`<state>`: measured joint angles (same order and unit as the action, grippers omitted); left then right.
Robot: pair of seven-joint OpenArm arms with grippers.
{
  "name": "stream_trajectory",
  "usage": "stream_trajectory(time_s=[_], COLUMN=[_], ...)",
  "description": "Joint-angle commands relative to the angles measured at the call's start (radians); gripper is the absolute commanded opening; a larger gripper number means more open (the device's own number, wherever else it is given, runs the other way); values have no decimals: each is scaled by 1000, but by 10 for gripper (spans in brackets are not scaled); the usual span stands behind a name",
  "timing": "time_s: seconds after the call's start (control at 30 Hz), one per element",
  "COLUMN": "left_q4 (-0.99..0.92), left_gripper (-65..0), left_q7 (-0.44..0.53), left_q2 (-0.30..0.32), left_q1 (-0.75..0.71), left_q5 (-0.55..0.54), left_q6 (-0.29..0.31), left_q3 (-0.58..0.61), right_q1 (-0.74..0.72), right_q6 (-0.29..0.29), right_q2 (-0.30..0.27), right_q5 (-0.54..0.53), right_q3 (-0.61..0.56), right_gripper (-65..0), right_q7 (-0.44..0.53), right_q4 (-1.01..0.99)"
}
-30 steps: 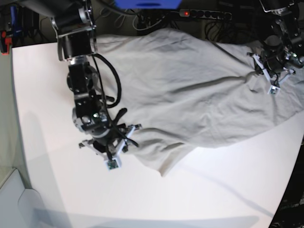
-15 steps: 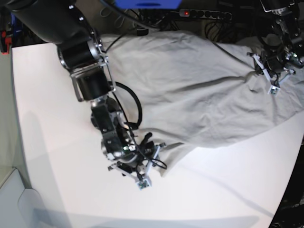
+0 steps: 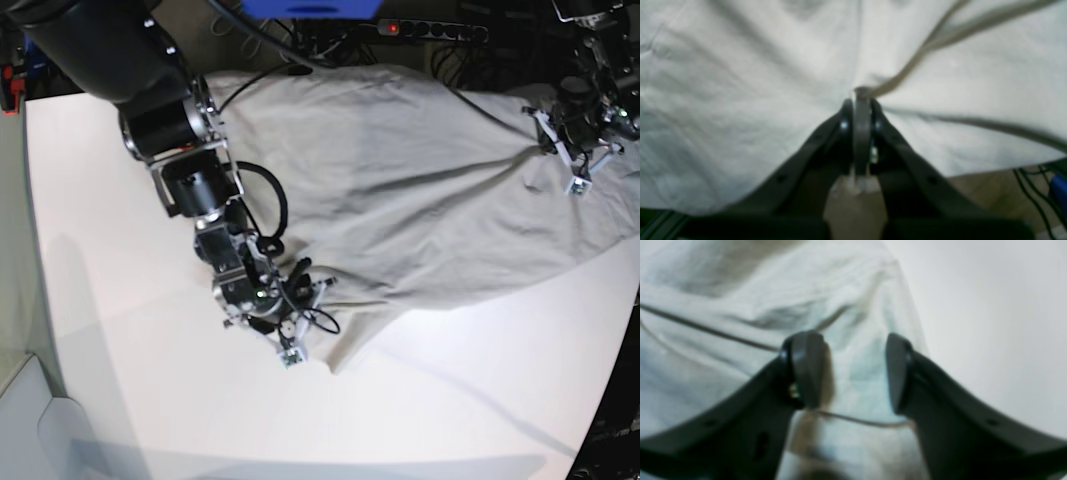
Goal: Layout the t-shirt on the table in an organized manner, then fold the t-shirt properly
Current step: 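Drag the held shirt corner away from the left gripper with the right gripper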
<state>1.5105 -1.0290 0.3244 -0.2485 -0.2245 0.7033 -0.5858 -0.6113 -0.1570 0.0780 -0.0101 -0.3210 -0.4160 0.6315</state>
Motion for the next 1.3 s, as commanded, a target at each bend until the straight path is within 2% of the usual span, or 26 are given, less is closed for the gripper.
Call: stream_trajectory(time_s=[0.0, 0.07, 0.1, 0.2, 0.27, 0.4, 0.63, 0.87, 0.93, 1.17, 1.27], left_q4=[-8, -8, -8, -11, -9, -8, -8, -8, -8, -8, -8], left_gripper=[-647, -647, -647, -647, -647, -647, -647, -647, -647, -647, -647], left_q7=[-63, -57, -47, -26, -23, -30, -32, -30, -29, -29, -27], left_q2=[14, 26, 40, 54, 55, 54, 48, 48, 48, 46, 46], left_q1=[-16, -16, -16, -16, -13, -5, 16, 15, 15, 16, 16], left_q5=[53, 53, 53, 53, 53, 53, 53, 53, 53, 53, 53], left_q6=[-5, -5, -5, -5, -5, -5, -5, -5, -5, -5, -5], left_q3=[-3, -4, -4, -4, -4, -4, -4, -4, -4, -4, -4], right_q1=[4, 51, 83, 209, 291, 387, 399, 397, 397, 420, 429], right_q6=[4, 4, 4, 3, 3, 3, 3, 3, 3, 3, 1], right_q2=[-10, -33, -40, -82, -108, -116, -134, -136, -136, -154, -159], right_q5=[5, 5, 5, 5, 6, 9, 9, 9, 9, 9, 9], right_q3=[1, 0, 0, -2, -5, -2, 1, -2, -5, -7, -7], right_gripper=[-493, -631, -650, -650, -650, -650, -650, -650, -618, -389, -324], right_q7=[-51, -128, -168, -264, -295, -350, -449, -607, -637, -640, -639], right_q4=[26, 110, 170, 425, 607, 842, 884, 965, 965, 983, 1003])
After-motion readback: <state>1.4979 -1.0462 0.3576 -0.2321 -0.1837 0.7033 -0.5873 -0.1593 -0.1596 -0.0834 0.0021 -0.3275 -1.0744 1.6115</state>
